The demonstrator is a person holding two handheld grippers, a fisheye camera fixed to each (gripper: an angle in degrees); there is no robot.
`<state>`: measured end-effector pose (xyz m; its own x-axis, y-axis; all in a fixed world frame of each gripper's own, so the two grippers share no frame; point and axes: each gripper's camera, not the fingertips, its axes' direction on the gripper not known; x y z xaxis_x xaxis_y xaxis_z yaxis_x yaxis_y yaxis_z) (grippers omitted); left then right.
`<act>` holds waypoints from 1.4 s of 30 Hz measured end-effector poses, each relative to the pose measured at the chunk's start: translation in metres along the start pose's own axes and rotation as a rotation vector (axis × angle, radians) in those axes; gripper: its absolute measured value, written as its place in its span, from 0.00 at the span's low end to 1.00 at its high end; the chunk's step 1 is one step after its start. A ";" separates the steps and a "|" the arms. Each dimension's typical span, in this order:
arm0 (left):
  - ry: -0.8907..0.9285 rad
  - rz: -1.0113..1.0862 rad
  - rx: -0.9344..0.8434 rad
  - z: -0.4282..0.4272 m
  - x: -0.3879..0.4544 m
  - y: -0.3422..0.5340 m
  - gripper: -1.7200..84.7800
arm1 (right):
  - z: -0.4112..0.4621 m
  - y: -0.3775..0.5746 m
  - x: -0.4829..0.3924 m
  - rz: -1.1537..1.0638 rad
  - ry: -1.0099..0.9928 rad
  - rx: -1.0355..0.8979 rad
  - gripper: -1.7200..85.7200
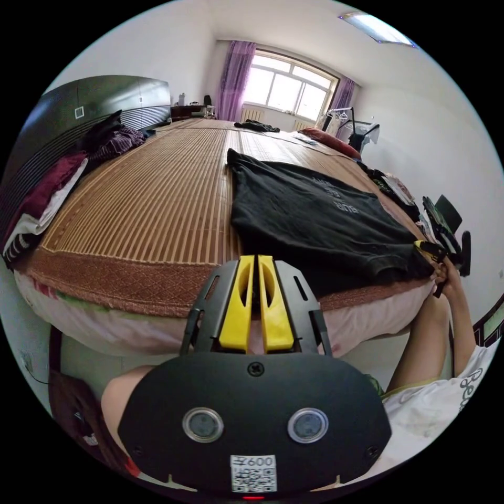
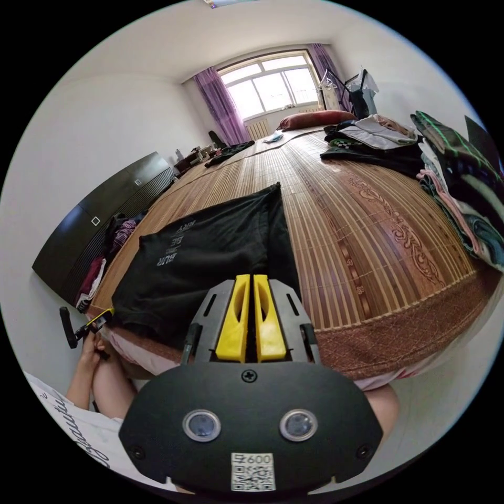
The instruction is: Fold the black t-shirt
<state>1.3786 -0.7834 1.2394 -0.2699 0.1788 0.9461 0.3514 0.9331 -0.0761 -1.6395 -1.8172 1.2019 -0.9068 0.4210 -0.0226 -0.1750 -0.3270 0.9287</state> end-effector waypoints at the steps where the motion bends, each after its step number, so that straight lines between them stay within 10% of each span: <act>1: 0.001 -0.006 -0.007 -0.003 -0.003 -0.004 0.04 | -0.002 0.000 0.005 0.001 0.003 0.005 0.01; 15: -0.052 -0.022 -0.021 -0.035 -0.043 -0.044 0.05 | 0.005 0.004 0.059 -0.011 0.015 0.014 0.01; 23: 0.332 -0.408 0.056 -0.056 -0.172 -0.089 0.11 | 0.019 0.019 0.088 -0.066 -0.002 0.048 0.01; 42: 0.391 -0.287 -0.060 -0.003 -0.224 -0.135 0.04 | 0.041 0.024 0.154 -0.057 -0.011 0.144 0.01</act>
<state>1.3947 -0.9505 1.0387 -0.0105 -0.2246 0.9744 0.3665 0.9058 0.2127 -1.7673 -1.7252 1.2358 -0.8925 0.4449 -0.0739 -0.1689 -0.1779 0.9695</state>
